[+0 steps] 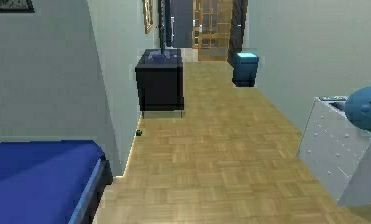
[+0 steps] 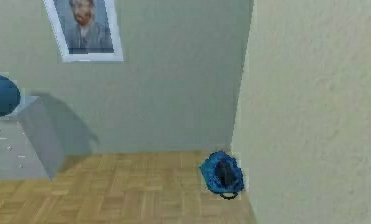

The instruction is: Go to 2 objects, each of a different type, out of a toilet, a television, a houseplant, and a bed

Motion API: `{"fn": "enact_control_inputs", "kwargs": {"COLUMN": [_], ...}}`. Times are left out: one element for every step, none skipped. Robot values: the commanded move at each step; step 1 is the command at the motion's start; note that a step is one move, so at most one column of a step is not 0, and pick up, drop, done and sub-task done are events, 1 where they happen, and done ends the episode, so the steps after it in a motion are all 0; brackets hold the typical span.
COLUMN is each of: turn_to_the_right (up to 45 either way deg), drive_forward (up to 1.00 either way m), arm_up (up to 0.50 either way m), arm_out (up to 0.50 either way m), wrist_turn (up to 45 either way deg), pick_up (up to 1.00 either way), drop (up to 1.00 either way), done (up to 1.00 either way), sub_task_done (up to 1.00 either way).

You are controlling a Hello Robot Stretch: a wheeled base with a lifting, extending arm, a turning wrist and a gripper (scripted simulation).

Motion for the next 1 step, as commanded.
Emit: {"fn": "enact_control_inputs", "kwargs": {"turn_to_the_right": [0.0], "drive_forward": [1.0], "arm_up": [0.0], "arm_out": [0.0], "wrist_turn": [0.0], "pick_up": [0.0], "drop": [0.0], "done": [0.0], "sub_task_done": [0.0]}}
